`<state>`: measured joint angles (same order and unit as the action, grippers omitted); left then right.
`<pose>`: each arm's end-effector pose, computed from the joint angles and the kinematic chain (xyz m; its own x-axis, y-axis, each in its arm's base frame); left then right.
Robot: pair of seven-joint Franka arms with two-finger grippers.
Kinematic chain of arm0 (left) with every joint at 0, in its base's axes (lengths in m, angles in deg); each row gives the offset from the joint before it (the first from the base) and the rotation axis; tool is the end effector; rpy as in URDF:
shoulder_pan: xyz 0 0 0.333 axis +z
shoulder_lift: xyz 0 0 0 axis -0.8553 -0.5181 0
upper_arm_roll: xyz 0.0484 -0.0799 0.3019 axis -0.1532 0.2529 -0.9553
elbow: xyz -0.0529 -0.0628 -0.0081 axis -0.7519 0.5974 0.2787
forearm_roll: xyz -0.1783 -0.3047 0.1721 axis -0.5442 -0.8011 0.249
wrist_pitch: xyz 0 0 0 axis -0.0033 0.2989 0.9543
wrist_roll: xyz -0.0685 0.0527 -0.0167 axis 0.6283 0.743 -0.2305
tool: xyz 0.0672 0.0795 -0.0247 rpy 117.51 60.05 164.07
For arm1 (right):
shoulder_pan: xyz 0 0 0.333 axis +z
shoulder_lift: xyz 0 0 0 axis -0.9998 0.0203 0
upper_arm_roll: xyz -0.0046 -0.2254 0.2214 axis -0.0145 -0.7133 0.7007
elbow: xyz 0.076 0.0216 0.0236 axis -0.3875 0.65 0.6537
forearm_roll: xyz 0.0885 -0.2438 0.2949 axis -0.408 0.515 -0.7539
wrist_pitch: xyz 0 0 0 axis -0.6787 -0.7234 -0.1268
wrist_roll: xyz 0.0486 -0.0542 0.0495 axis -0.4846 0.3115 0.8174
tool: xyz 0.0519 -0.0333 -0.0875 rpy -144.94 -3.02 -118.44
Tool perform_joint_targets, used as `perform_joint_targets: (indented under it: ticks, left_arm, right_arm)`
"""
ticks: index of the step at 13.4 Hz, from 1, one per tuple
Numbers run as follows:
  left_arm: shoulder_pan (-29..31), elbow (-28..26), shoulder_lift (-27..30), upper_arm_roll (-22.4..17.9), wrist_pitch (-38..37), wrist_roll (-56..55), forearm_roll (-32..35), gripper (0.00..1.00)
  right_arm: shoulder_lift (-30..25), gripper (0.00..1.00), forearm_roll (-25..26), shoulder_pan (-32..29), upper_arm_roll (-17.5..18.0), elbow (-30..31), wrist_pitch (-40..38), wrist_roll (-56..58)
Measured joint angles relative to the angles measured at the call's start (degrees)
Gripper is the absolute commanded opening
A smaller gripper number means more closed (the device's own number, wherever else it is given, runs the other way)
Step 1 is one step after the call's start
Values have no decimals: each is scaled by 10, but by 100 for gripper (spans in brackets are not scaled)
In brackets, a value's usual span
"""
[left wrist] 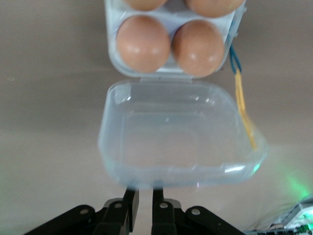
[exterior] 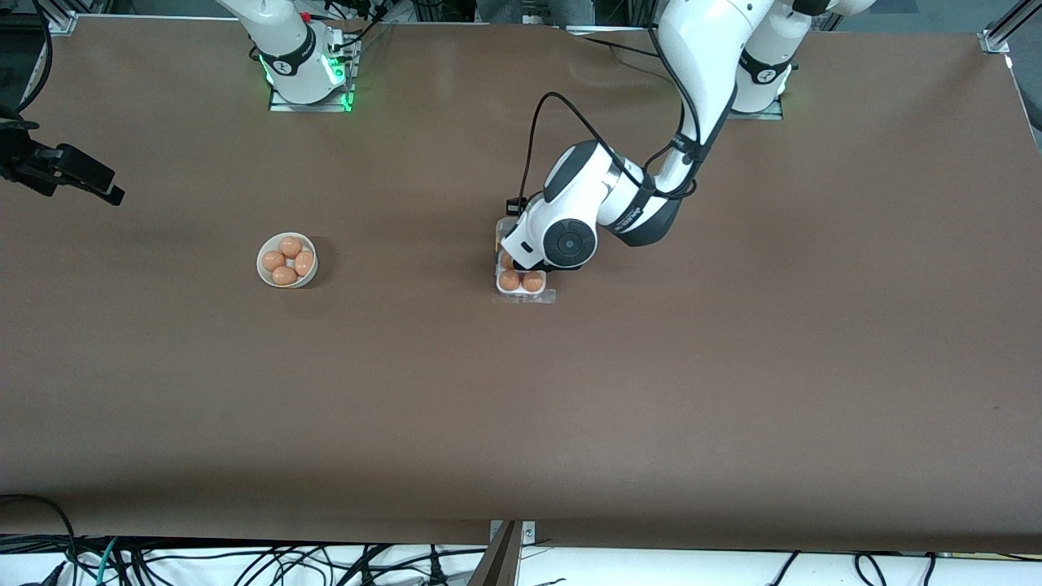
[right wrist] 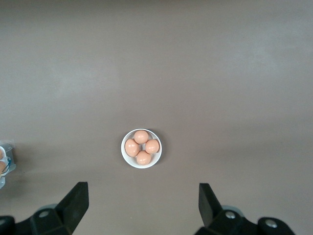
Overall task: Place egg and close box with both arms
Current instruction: 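Swing the clear lid over the eggs with the left gripper while the right gripper retracts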
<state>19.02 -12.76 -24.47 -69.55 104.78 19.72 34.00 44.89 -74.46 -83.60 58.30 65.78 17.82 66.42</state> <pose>0.4866 -0.4764 0.2476 0.8067 -0.0075 -0.5909 0.0832 -0.9885 0.1261 0.5544 -0.0255 0.6105 0.9889 -0.1484 0.0069 -0.1482 -0.9886 -0.0253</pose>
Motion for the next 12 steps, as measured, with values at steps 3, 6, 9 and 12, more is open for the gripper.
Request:
perform_joint_targets:
  ticks: [3, 6, 9, 12]
  left_arm:
    - [1, 10, -3, -7, 39, 0, 0, 25]
    - [6, 51, -2, -36, 49, -1, 0, 38]
    - [10, 78, 5, -88, 47, -6, 0, 64]
    - [12, 95, 27, -151, 46, -6, 33, 95]
  right_arm:
    - [16, 100, 0, 0, 1, -1, 16, 0]
    - [24, 100, 0, 0, 2, -2, 22, 0]
    - [24, 100, 0, 0, 3, -4, 22, 0]
    - [24, 100, 0, 0, 3, -4, 22, 0]
